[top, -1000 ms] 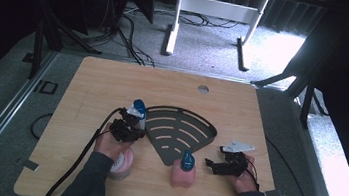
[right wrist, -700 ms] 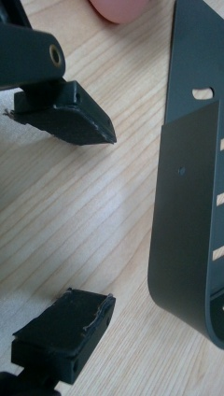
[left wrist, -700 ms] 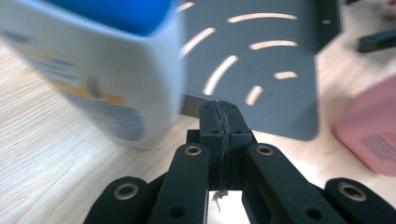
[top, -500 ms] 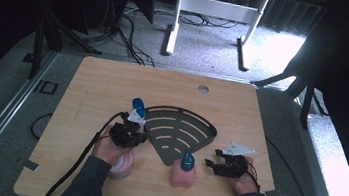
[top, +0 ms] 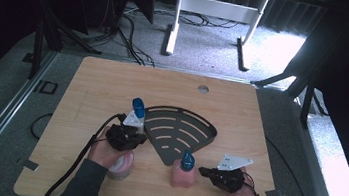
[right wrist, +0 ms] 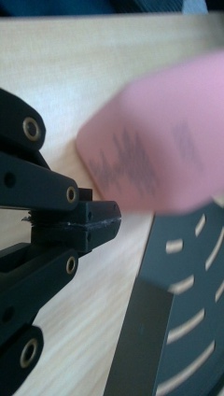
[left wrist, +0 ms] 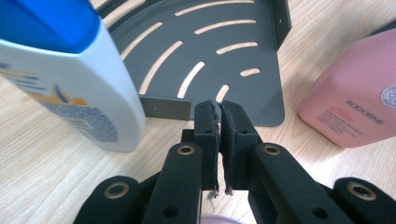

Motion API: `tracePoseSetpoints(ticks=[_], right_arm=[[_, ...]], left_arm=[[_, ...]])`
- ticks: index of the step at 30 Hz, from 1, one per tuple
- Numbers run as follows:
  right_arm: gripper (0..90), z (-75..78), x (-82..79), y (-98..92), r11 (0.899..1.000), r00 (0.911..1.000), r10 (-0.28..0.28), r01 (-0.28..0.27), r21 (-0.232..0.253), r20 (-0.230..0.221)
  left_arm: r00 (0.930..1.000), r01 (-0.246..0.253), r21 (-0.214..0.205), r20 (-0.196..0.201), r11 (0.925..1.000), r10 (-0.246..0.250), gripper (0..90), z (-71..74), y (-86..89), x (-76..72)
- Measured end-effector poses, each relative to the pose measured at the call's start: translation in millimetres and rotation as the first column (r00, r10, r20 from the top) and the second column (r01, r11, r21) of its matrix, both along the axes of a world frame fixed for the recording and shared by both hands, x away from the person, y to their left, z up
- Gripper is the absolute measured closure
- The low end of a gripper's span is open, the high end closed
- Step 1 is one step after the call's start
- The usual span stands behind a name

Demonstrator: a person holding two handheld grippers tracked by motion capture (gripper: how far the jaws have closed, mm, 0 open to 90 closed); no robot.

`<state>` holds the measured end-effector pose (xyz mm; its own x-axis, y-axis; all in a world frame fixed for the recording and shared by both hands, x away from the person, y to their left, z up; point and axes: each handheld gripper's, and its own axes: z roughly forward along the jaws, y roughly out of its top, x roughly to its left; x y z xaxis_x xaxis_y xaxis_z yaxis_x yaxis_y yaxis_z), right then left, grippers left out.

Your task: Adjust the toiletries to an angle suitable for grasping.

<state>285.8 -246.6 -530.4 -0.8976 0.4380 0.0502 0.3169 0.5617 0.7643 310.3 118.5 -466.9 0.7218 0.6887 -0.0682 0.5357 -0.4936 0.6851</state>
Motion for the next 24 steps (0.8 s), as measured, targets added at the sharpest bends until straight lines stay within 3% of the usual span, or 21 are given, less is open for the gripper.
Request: tracePoseSetpoints(ticks=[7,13,24], right_arm=[[90.0,-3.1,-4.7,12.5,0.999,0.9989,0.046,-0.046,-0.012,-0.008],[90.0,-2.3,-6.1,17.7,0.998,0.9984,0.056,-0.056,0.004,-0.007],[90.0,-0.9,-14.9,44.9,0.99,0.9904,0.138,-0.138,0.006,-0.008]], left_arm=[[1.0,0.003,-0.003,-0.005,1.0,-0.003,86.3,0.1,4.5,-4.7],[0.9999,0.012,-0.017,0.012,0.9998,-0.012,87.6,8.0,9.4,-10.3],[0.9994,0.009,-0.034,0.034,0.9994,-0.007,88.2,20.6,21.9,-19.2]])
